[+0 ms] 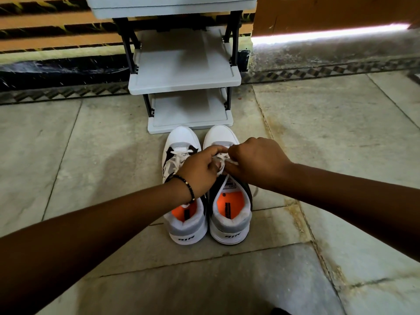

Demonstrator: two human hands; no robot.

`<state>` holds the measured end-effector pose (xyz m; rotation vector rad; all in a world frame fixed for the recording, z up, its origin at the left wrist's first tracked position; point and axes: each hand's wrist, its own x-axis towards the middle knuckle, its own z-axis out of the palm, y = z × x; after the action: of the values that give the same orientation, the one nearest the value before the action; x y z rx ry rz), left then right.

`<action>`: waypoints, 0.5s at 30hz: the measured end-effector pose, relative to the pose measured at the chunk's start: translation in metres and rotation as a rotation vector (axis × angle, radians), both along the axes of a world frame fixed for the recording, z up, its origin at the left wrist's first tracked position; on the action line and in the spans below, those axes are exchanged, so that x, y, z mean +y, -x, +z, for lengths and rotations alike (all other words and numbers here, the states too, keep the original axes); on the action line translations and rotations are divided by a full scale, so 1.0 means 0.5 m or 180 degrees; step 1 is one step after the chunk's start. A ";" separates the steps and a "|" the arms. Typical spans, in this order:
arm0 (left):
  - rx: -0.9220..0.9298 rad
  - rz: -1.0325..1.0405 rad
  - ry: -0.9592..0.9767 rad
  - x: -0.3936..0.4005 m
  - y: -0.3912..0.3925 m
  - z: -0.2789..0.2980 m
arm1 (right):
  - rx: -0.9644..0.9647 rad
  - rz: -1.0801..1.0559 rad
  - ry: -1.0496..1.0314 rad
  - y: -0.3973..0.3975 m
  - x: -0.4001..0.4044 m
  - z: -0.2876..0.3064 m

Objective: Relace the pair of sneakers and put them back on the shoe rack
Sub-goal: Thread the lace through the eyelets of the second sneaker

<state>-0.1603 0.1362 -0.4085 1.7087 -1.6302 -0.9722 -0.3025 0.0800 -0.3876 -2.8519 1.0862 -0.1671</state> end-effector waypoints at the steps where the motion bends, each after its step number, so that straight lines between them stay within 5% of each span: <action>1: 0.0017 -0.0115 -0.0091 -0.005 -0.002 0.004 | 0.0021 0.0021 0.0058 0.002 0.001 0.003; 7: -0.0370 -0.0291 -0.0218 -0.014 -0.018 0.013 | 0.0361 0.0262 0.0475 0.008 -0.001 0.024; 15: -0.2464 -0.0789 0.0635 -0.027 -0.039 0.048 | 0.1067 0.0544 0.0714 0.017 -0.005 0.039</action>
<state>-0.1408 0.1225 -0.3844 1.8859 -2.3691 -0.2064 -0.3108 0.0777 -0.3681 -3.2416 0.9127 0.2234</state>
